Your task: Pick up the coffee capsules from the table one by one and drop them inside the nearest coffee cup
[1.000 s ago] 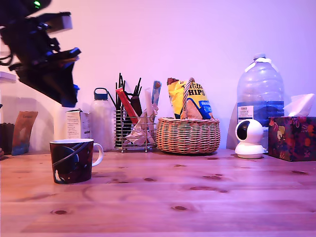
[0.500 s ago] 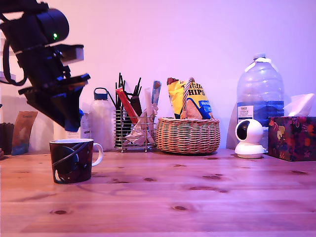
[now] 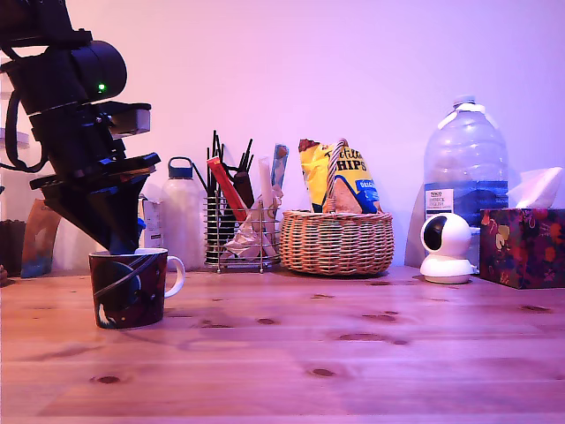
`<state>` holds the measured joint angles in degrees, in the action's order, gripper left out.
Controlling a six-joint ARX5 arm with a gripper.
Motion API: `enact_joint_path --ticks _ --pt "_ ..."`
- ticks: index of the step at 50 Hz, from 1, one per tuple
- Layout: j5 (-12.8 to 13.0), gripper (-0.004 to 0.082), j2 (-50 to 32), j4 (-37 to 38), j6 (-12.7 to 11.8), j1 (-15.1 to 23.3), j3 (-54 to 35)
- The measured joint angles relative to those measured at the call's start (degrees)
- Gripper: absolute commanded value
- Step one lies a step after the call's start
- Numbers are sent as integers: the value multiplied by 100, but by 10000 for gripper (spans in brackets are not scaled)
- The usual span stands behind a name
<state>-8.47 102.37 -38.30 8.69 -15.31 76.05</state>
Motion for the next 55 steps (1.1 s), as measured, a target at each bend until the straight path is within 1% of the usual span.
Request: enact_joint_path --ticks 14,15,17,20,21,22,24,26,38,41,44,47,50,52,54,55 --pt "0 251 0 -4 0 0 0" --pt "0 265 0 -4 2 0 0" --pt "0 320 0 2 2 0 0" --pt "0 499 0 35 0 0 0" --pt "0 572 0 57 0 0 0" --pt "0 621 0 77 0 4 0" --pt "2 686 0 120 0 17 0" --pt "20 708 0 144 0 31 0" --pt "105 705 0 138 7 37 0" --pt "109 672 0 70 33 37 7" --pt "107 593 0 -39 50 37 26" --pt "109 461 -4 -63 52 37 33" --pt "107 279 -37 -81 50 37 33" --pt "107 133 -92 -92 50 37 33" --pt "92 19 -177 -111 48 37 33" --pt "92 -16 -227 -118 48 37 33"
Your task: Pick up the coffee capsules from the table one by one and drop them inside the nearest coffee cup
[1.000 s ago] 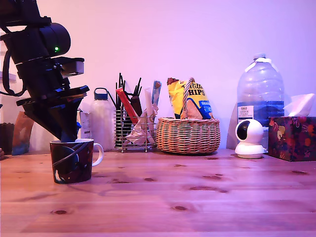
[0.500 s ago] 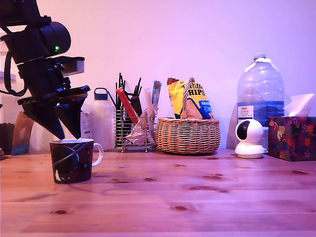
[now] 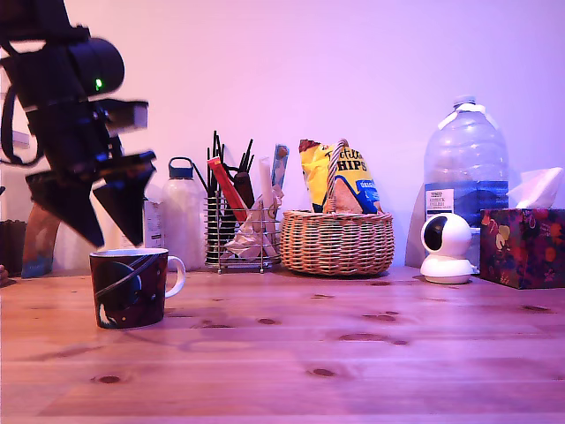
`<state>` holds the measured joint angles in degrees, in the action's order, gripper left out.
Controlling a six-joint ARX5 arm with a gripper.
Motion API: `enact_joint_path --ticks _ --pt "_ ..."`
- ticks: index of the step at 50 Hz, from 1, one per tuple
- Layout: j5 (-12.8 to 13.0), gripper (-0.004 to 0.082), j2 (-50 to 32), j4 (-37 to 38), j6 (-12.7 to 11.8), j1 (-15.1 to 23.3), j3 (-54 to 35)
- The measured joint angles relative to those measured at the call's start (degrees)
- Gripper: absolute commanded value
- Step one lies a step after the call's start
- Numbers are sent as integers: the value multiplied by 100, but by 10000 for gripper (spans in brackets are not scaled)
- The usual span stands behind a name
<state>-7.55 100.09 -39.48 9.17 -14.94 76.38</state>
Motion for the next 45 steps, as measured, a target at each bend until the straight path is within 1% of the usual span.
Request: enact_joint_path --ticks 1,4,12,15,17,21,26,28,36,38,40,43,45 --pt "-74 -30 -61 -2 -2 0 0" --pt "-144 -19 -302 4 -2 0 0" --pt "-160 -19 -1141 22 -31 0 2" --pt "-162 -19 -1423 22 -142 0 4" --pt "-170 -19 -1589 17 -157 0 4" --pt "-214 -19 -1871 15 -262 0 4" --pt "-240 -19 -2216 11 -306 0 -17" --pt "-243 -19 -2380 52 -367 0 -70" --pt "-245 -19 -3167 439 -590 0 -651" --pt "-243 -19 -3364 590 -612 0 -861" --pt "-245 -19 -3517 776 -695 0 -1054" --pt "-243 -19 -3716 1097 -756 11 -1410" --pt "-245 -19 -3810 1303 -756 13 -1626"
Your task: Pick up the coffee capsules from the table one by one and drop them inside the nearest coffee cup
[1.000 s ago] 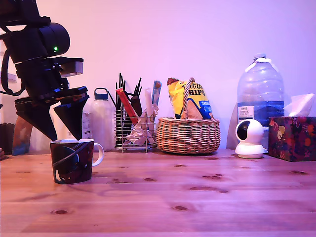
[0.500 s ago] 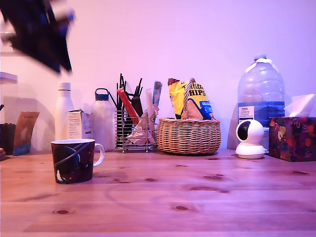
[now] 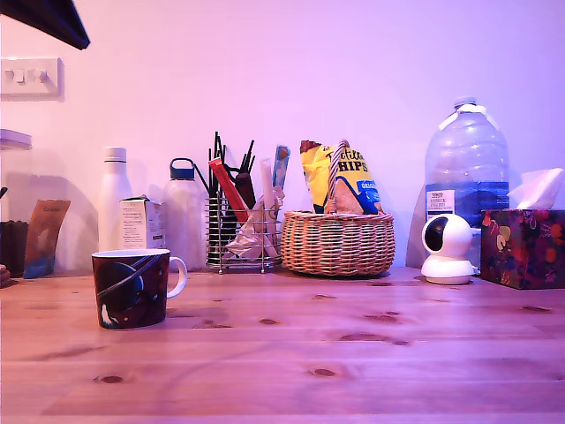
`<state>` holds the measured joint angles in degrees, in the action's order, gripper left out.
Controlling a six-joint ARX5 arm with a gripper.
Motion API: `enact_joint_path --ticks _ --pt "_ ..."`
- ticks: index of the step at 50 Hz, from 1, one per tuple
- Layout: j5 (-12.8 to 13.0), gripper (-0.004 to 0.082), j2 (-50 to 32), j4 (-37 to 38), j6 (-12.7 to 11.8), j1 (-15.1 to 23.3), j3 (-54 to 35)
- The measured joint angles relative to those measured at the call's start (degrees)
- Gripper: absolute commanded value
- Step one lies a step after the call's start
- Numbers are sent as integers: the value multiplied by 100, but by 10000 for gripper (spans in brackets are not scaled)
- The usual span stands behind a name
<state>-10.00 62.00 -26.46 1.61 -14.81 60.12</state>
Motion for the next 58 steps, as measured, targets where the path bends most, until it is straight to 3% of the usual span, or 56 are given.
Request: enact_joint_path --ticks 4,29,41,49,58 --pt "0 -19 -160 380 -140 42 -496" --pt "-15 -19 -1515 1832 -356 629 -2612" --pt "-42 -19 -2341 1834 -487 660 -3320" --pt "-42 -19 -2938 1779 -756 660 -3536" --pt "-42 -19 -3401 1362 -769 660 -3733"
